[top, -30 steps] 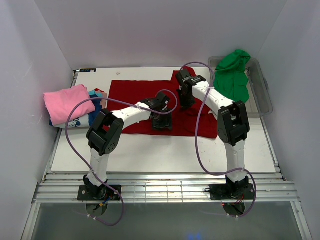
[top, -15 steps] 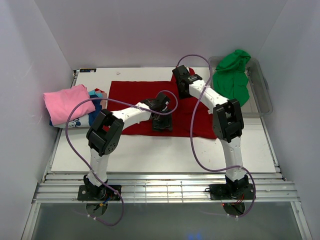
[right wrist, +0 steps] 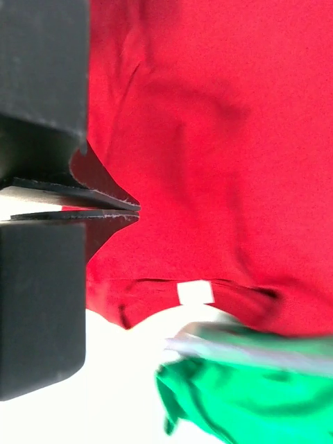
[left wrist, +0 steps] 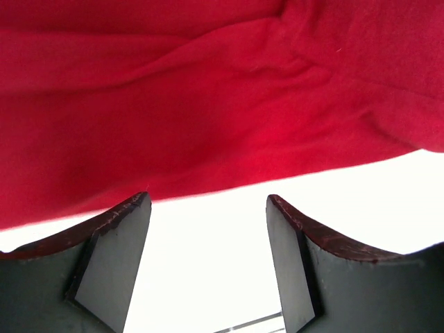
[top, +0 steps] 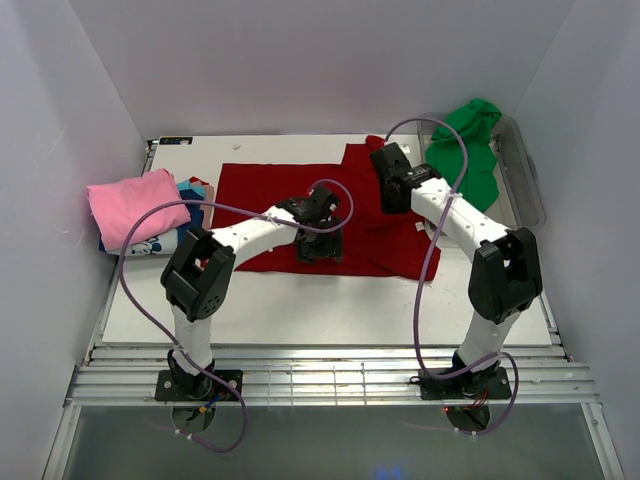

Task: Fold and stack the t-shirts
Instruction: Fold the tshirt

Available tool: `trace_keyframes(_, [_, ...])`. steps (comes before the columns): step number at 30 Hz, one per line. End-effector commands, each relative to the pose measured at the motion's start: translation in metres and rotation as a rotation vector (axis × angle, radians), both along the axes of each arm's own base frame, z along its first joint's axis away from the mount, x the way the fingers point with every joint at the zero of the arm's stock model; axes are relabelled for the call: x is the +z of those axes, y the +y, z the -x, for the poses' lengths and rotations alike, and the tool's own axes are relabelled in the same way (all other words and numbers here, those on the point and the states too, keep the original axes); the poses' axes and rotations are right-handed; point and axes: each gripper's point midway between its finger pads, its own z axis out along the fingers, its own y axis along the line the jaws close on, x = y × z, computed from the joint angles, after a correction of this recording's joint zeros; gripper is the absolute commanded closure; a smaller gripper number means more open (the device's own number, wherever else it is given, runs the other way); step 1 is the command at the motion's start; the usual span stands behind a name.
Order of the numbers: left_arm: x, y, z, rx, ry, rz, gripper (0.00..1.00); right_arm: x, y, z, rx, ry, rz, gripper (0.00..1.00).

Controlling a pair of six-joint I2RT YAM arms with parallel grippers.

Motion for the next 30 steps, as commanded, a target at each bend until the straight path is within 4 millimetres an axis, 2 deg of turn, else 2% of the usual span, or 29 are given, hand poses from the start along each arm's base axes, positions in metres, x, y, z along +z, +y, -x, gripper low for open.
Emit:
trace_keyframes(1, [0.051, 0.029, -0.005, 0.073, -0.162, -0.040, 0.22, -0.049, -0.011, 0.041, -0.034, 0.191, 0.031, 0.92])
trace_keyframes(3, [0.044, 0.043, -0.001, 0.083, -0.171, -0.083, 0.21, -0.066, -0.014, 0.054, -0.037, 0.254, 0.045, 0.92])
trace_keyframes(5, [0.043, 0.054, -0.001, 0.094, -0.193, -0.119, 0.20, -0.076, -0.017, 0.062, -0.054, 0.292, 0.049, 0.92])
trace_keyframes(7, [0.033, 0.063, 0.003, 0.095, -0.177, -0.150, 0.20, -0.087, -0.019, 0.070, -0.065, 0.333, 0.061, 0.92])
trace_keyframes(12, [0.001, 0.091, 0.006, 0.127, -0.145, -0.237, 0.20, -0.098, -0.024, 0.078, -0.097, 0.373, 0.076, 0.92])
trace_keyframes(17, [-0.016, 0.116, 0.000, 0.170, -0.146, -0.297, 0.20, -0.109, -0.027, 0.083, -0.104, 0.408, 0.105, 0.92])
trace_keyframes(21, [-0.022, 0.127, -0.006, 0.187, -0.146, -0.306, 0.20, -0.117, -0.029, 0.085, -0.103, 0.431, 0.122, 0.92])
trace_keyframes(30, [-0.045, 0.139, 0.002, 0.176, -0.100, -0.332, 0.20, -0.133, -0.038, 0.085, -0.113, 0.479, 0.167, 0.92])
